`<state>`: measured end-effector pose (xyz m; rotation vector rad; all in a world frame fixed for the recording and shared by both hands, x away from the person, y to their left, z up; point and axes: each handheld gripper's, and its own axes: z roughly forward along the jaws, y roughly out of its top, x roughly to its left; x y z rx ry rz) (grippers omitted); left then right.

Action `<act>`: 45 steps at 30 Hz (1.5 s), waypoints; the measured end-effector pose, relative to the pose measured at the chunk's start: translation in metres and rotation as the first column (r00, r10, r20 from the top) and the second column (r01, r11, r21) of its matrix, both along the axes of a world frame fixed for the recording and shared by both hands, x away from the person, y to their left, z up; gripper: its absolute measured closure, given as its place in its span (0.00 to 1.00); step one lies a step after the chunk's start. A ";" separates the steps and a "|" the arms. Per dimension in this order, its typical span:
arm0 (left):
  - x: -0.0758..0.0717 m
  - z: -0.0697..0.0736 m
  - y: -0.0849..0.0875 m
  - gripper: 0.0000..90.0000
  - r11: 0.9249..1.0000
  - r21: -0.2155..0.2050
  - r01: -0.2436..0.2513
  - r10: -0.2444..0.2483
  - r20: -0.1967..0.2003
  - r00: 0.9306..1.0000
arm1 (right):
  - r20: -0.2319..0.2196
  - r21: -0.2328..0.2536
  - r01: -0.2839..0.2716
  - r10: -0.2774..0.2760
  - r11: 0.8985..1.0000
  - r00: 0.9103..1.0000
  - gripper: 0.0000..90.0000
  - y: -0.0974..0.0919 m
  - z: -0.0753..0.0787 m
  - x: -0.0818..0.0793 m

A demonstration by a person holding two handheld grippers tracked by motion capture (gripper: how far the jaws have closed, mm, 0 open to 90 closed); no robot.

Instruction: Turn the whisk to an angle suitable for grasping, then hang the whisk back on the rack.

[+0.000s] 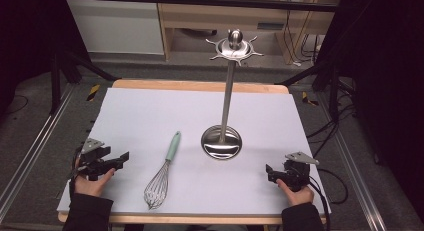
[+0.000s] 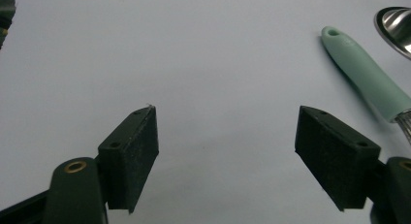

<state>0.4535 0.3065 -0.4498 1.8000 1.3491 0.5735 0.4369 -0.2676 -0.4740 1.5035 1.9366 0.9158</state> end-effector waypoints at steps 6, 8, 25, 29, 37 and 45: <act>-0.003 0.006 -0.011 0.27 0.999 -0.005 0.035 -0.036 -0.009 0.999 | 0.030 -0.005 -0.003 0.003 1.000 1.000 0.10 0.000 0.004 -0.006; -0.004 0.007 -0.014 0.27 0.999 -0.004 0.040 -0.040 -0.010 0.999 | 0.036 0.002 0.001 -0.002 1.000 0.999 0.09 -0.001 0.004 -0.008; -0.009 0.022 -0.050 0.27 0.991 0.024 0.128 -0.128 -0.021 0.992 | 0.032 0.024 0.008 -0.009 1.000 0.999 0.09 -0.002 0.005 -0.013; -0.008 0.025 -0.056 0.27 0.989 0.027 0.142 -0.142 -0.024 0.990 | 0.036 0.019 0.003 -0.004 1.000 0.999 0.09 -0.001 0.005 -0.013; -0.003 0.034 -0.072 0.27 0.984 0.047 0.170 -0.169 -0.024 0.985 | 0.041 0.009 0.008 -0.009 1.000 0.999 0.09 -0.001 0.005 -0.013; -0.003 0.040 -0.086 0.27 0.978 0.063 0.201 -0.200 -0.019 0.980 | 0.042 0.004 0.001 -0.001 1.000 0.999 0.09 0.001 0.004 -0.013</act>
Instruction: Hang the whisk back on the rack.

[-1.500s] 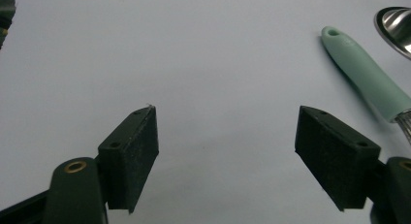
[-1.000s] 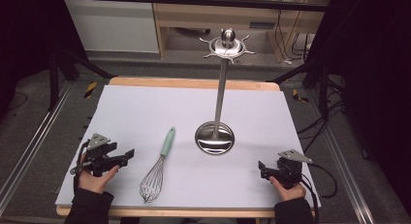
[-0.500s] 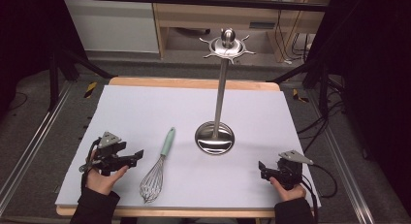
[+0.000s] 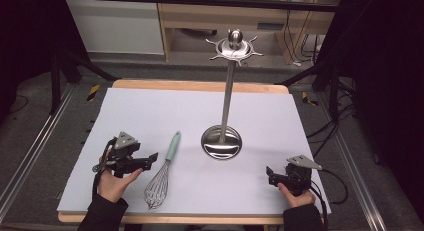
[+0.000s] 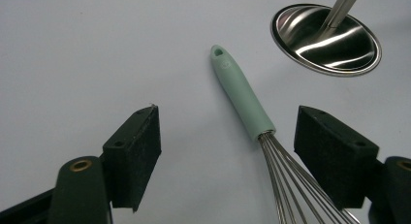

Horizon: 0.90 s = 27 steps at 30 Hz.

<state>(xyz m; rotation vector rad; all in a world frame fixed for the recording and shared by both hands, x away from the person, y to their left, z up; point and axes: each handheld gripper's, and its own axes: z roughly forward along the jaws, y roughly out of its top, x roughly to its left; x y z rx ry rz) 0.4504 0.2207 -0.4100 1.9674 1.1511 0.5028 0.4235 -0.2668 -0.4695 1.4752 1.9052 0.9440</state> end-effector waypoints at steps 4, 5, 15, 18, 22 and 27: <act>0.002 0.003 -0.002 0.27 1.000 0.008 0.008 -0.008 -0.009 1.000 | -0.001 -0.008 -0.004 0.004 1.000 1.000 0.09 0.002 0.000 0.000; 0.003 0.004 -0.003 0.27 1.000 0.009 0.006 -0.006 -0.012 1.000 | 0.002 -0.011 -0.004 0.004 1.000 1.000 0.09 0.002 0.000 0.000; 0.016 0.015 -0.014 0.27 1.000 0.022 0.013 -0.013 -0.017 1.000 | 0.006 -0.011 0.002 -0.002 1.000 1.000 0.09 0.001 0.000 0.000; 0.023 0.017 -0.019 0.27 1.000 0.028 0.009 -0.008 -0.032 0.999 | 0.006 -0.013 -0.005 0.005 1.000 1.000 0.09 0.001 0.000 0.000; 0.027 0.016 -0.026 0.28 0.999 0.037 0.018 -0.017 -0.041 0.999 | 0.011 -0.011 -0.003 0.003 1.000 1.000 0.09 0.000 0.001 -0.001; 0.032 0.010 -0.037 0.28 0.998 0.056 0.037 -0.033 -0.063 0.997 | 0.006 -0.015 -0.004 0.004 1.000 1.000 0.09 0.001 0.000 0.001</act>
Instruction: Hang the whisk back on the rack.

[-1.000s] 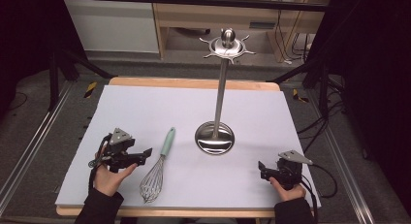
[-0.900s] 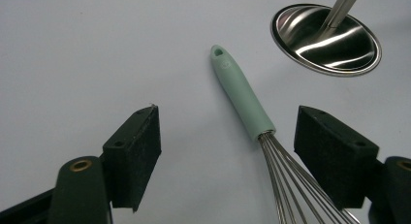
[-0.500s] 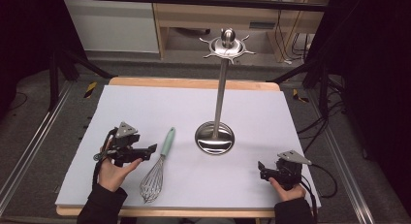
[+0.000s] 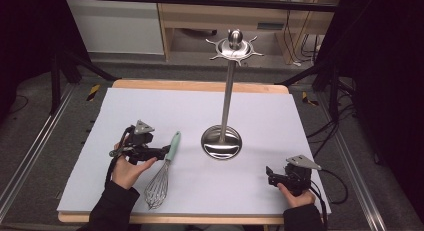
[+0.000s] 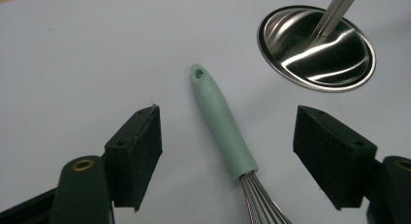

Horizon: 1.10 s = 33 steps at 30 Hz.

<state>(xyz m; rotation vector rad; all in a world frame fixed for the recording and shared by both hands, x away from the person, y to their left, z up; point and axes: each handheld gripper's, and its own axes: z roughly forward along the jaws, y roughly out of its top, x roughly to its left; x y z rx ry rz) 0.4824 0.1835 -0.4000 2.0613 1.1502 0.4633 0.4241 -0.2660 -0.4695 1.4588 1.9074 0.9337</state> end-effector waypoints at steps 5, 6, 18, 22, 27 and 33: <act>0.006 -0.003 -0.008 0.30 1.000 0.027 0.015 -0.014 -0.033 0.999 | -0.001 -0.007 -0.003 0.003 1.000 1.000 0.09 0.000 0.000 0.000; 0.006 -0.004 -0.010 0.30 0.999 0.029 0.016 -0.015 -0.038 0.999 | -0.001 -0.006 -0.002 0.002 1.000 1.000 0.09 0.000 0.000 0.000; 0.017 -0.016 -0.023 0.33 0.993 0.108 0.039 -0.025 -0.127 0.992 | -0.003 -0.008 -0.010 0.010 1.000 1.000 0.09 0.002 0.000 0.000; 0.019 -0.020 -0.024 0.36 0.991 0.125 0.037 -0.018 -0.147 0.989 | -0.005 -0.010 -0.011 0.011 1.000 1.000 0.09 0.002 -0.001 0.001; 0.022 -0.028 -0.026 0.43 0.989 0.144 0.027 0.000 -0.188 0.982 | -0.006 -0.010 -0.011 0.011 1.000 1.000 0.09 0.002 -0.001 0.001; 0.024 -0.037 -0.027 0.47 0.988 0.150 0.045 -0.010 -0.228 0.974 | -0.004 -0.013 -0.016 0.016 1.000 1.000 0.09 0.002 -0.001 0.001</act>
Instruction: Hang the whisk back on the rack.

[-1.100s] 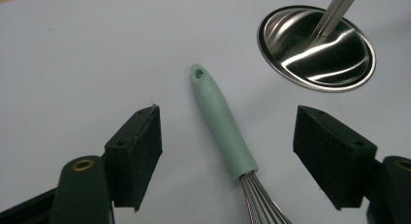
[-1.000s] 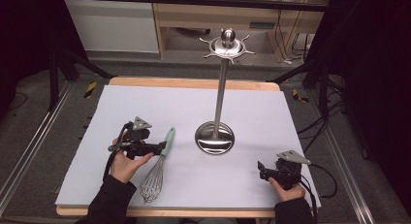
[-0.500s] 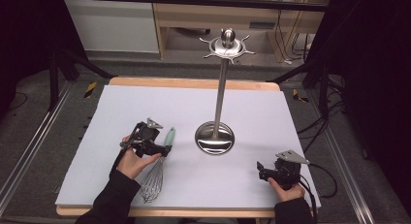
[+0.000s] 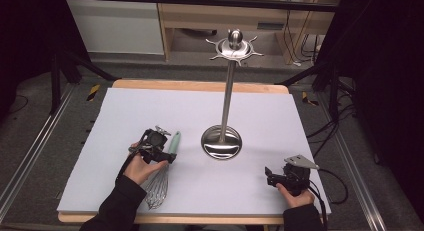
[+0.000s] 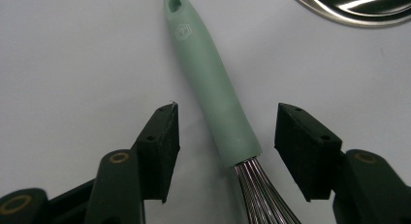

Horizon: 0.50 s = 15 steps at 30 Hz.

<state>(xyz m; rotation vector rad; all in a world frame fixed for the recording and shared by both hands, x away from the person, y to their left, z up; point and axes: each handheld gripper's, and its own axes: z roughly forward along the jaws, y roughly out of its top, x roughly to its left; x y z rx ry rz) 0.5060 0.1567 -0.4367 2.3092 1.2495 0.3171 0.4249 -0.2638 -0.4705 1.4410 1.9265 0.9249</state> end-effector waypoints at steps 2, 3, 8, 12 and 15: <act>0.001 -0.004 -0.001 0.50 1.000 -0.001 -0.003 0.003 -0.019 1.000 | -0.001 0.000 0.000 0.000 1.000 1.000 0.09 0.000 0.000 0.000; 0.002 -0.005 -0.001 0.51 1.000 0.000 -0.005 0.005 -0.027 1.000 | -0.003 0.000 0.001 -0.001 1.000 1.000 0.09 0.000 0.000 0.000; 0.004 -0.009 -0.003 0.59 1.000 0.000 -0.007 0.007 -0.061 0.998 | -0.005 -0.001 0.000 0.000 1.000 1.000 0.09 0.000 0.000 0.000; 0.007 -0.015 -0.003 0.65 1.000 -0.005 -0.024 0.024 -0.093 0.995 | -0.006 -0.002 0.000 0.000 1.000 1.000 0.09 0.000 0.000 0.000; 0.008 -0.016 -0.001 0.67 0.999 -0.016 -0.034 0.032 -0.105 0.994 | -0.005 0.000 0.000 0.000 1.000 1.000 0.09 0.000 0.000 0.000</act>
